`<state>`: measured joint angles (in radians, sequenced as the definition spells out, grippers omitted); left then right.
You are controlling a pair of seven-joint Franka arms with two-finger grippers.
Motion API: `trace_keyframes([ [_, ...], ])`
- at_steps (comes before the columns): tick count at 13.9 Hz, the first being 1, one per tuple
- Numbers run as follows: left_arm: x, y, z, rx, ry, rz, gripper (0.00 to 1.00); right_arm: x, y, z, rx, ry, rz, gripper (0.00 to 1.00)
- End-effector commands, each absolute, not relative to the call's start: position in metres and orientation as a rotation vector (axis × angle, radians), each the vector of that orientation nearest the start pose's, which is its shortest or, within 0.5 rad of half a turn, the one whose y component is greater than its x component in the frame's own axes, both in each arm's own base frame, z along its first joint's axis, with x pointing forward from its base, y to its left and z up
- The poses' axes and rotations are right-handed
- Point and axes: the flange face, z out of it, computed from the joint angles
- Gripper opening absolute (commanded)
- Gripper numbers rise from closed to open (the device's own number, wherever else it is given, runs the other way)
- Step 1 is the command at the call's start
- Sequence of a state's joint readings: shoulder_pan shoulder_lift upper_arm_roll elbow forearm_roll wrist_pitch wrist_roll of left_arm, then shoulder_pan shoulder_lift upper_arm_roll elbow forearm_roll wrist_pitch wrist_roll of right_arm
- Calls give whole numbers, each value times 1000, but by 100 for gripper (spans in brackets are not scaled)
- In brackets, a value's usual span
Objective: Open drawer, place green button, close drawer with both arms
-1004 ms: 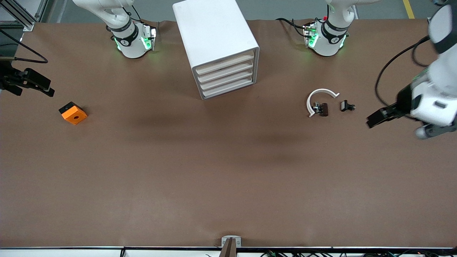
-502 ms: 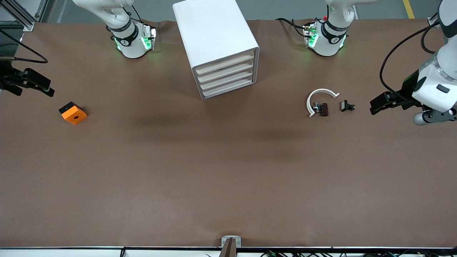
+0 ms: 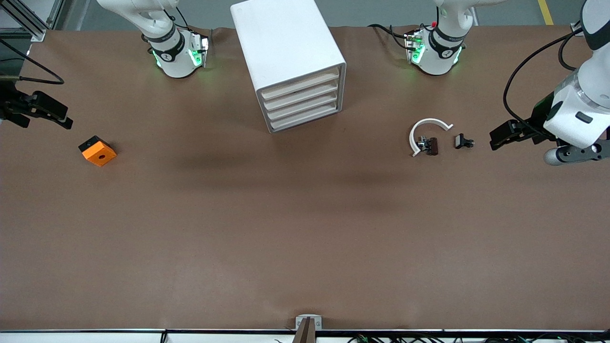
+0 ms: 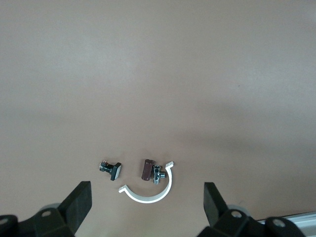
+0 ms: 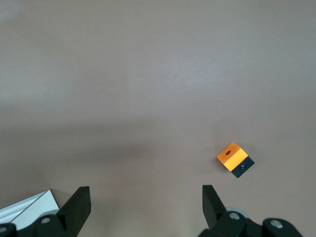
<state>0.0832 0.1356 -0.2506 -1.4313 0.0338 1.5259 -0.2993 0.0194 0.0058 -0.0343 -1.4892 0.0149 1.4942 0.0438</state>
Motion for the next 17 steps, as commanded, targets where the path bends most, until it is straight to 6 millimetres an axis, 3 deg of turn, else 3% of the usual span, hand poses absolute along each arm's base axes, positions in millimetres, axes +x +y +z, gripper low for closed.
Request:
trace_keyframes([
  [1,575,-80,627,-3138,-160,49,100,547,-7,658,-3145,78,-15,100],
  [7,570,-66,630,-3137,-101,45,100,547,-7,658,-3145,78,-15,100],
  [10,569,-37,631,-3132,-71,43,100,548,-7,658,-3145,78,-17,100],
  [17,537,-24,626,-3122,-32,83,100,548,-6,658,-3145,75,-17,100],
])
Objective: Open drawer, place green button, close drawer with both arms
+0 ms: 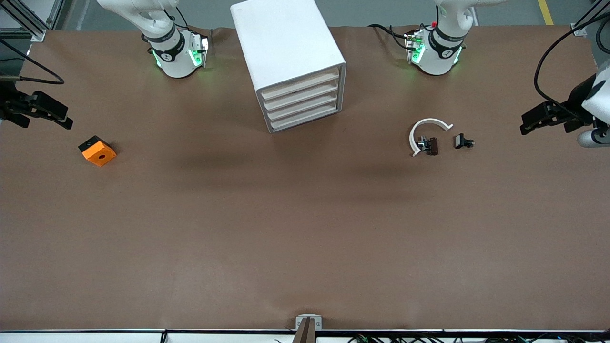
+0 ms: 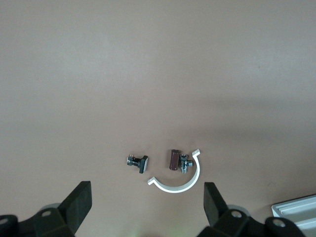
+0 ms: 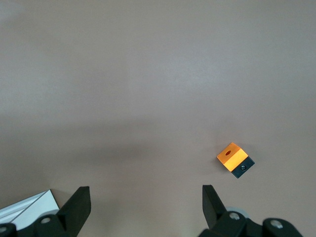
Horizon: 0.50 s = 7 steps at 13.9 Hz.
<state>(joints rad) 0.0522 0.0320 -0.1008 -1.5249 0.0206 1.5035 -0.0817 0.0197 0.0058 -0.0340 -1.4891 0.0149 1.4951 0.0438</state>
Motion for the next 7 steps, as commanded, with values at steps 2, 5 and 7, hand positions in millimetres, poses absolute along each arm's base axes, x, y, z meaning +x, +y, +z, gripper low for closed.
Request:
trace_keyframes([
  [2,531,-25,625,-3127,-30,88,100,548,-6,658,-3145,75,-17,100],
  [5,525,-29,625,-3125,-20,66,100,548,-6,657,-3145,75,-15,100],
  [7,515,-36,625,-3123,-1,25,100,548,-6,658,-3145,75,-17,100],
])
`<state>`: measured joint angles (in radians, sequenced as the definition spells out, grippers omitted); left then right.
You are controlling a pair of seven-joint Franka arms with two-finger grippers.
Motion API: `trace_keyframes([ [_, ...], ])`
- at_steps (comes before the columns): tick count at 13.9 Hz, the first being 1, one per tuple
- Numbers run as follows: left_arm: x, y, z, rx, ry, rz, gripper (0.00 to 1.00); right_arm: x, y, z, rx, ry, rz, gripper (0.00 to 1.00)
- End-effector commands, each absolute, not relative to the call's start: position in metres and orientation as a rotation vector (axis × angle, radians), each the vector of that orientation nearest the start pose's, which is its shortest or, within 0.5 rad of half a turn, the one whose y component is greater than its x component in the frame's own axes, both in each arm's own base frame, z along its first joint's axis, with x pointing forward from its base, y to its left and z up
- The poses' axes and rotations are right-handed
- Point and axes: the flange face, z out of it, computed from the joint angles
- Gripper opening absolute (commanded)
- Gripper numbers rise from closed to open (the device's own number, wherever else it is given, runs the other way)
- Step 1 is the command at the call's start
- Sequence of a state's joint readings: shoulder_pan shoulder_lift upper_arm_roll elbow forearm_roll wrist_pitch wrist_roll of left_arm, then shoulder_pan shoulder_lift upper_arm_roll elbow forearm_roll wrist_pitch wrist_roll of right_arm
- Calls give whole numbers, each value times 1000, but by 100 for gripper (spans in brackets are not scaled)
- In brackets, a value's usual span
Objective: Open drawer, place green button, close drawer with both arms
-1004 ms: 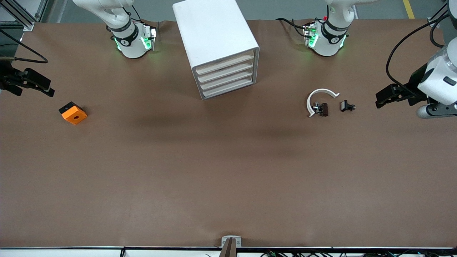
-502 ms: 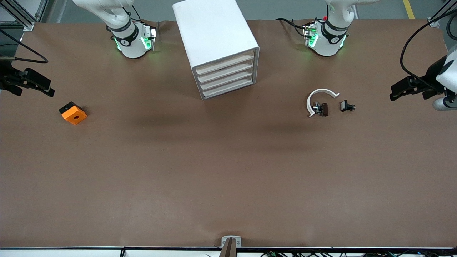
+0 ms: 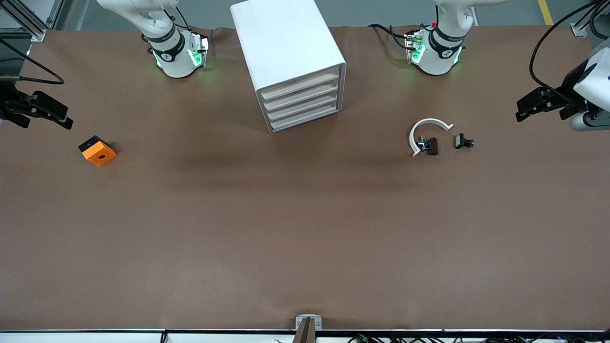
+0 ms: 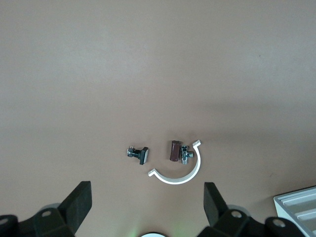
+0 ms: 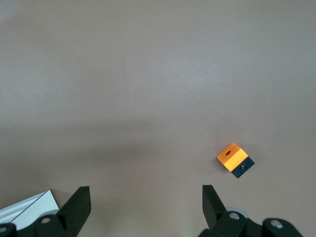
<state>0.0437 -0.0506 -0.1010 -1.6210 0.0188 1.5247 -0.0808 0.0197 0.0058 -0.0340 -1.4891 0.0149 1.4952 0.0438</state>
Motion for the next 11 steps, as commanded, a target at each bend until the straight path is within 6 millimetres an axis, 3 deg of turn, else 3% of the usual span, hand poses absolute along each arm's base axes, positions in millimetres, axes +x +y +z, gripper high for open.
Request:
trace_keyframes([
  [1,515,-41,626,-3121,13,23,100,548,-6,657,-3145,75,-15,100],
  [5,521,-60,627,-3118,47,12,100,548,-6,658,-3145,75,-17,100],
  [11,520,-63,626,-3119,52,24,100,548,-6,658,-3145,75,-17,100],
])
